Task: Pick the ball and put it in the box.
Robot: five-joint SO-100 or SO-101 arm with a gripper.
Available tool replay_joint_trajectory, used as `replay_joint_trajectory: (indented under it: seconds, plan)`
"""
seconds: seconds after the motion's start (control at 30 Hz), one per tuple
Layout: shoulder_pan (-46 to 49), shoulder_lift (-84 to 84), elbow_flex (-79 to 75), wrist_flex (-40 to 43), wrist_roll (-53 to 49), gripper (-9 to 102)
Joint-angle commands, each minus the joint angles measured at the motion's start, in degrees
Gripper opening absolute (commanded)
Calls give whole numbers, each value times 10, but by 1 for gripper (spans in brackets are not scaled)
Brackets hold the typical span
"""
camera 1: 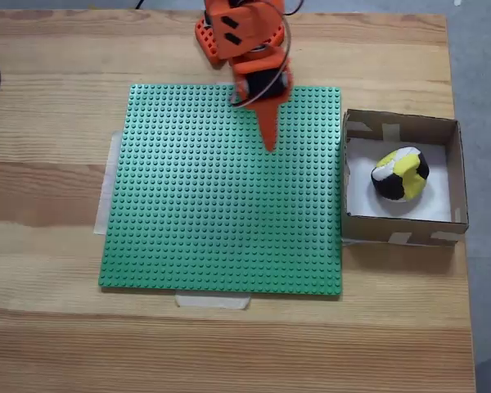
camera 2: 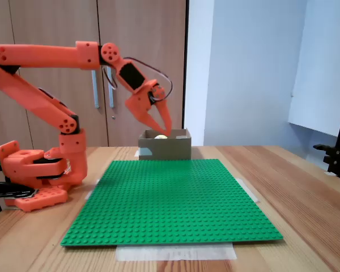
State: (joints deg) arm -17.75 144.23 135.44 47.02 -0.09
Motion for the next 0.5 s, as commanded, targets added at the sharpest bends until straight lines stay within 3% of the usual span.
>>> replay_joint_trajectory:
  seconds: [0.0,0.47]
  plan:
    - [20,65,41,-20,4,-1]
    - [77,229,207,-41,20,-1]
